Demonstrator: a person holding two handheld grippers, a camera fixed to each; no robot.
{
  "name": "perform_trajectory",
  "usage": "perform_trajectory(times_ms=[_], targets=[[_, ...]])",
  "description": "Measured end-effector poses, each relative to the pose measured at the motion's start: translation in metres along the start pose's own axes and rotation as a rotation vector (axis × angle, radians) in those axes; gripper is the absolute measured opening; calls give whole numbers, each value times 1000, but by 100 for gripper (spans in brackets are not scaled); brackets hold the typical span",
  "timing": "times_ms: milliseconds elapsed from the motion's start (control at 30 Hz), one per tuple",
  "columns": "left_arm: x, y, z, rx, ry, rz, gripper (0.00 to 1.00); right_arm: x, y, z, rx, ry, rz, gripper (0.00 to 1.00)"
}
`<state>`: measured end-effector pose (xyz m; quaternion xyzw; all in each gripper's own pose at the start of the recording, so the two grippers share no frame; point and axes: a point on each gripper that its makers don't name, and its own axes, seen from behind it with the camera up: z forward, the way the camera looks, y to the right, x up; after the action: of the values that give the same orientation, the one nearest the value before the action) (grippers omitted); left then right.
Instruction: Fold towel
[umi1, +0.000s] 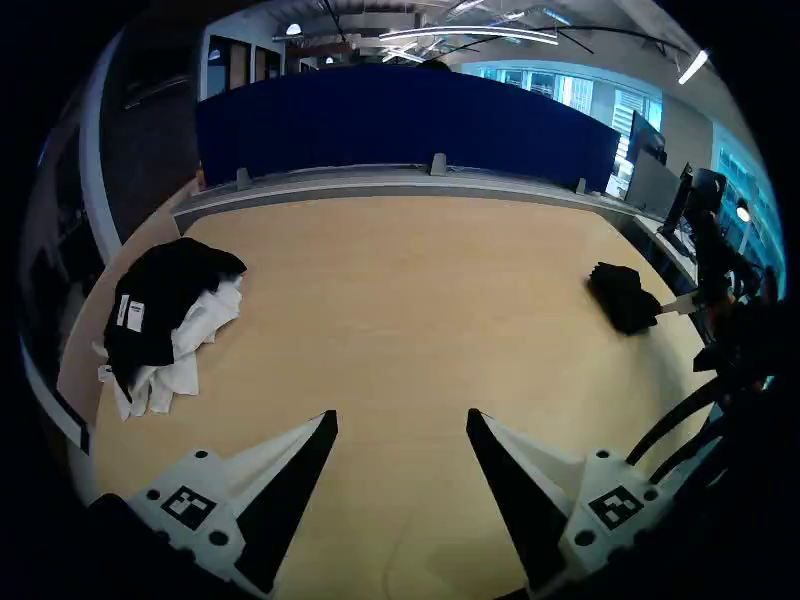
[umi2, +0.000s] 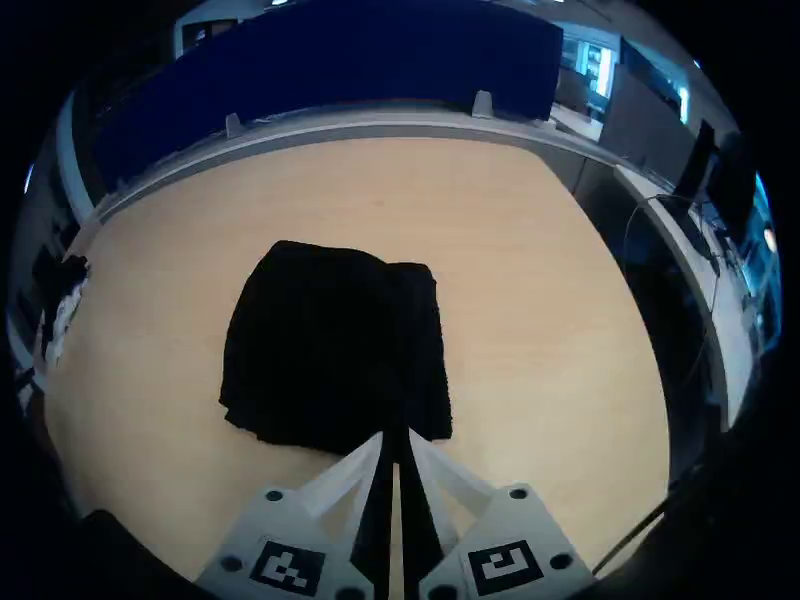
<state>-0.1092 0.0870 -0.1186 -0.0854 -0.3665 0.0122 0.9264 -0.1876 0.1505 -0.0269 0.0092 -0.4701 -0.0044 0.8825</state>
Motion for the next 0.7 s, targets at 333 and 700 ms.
perform_trajectory(times_ms=[333, 700], targets=[[0, -1, 1, 0, -3, 5, 96, 8, -2, -2, -3, 24, -8, 3], [-1, 0, 2, -1, -5, 10, 96, -4, -1, 5, -9, -7, 9, 7]])
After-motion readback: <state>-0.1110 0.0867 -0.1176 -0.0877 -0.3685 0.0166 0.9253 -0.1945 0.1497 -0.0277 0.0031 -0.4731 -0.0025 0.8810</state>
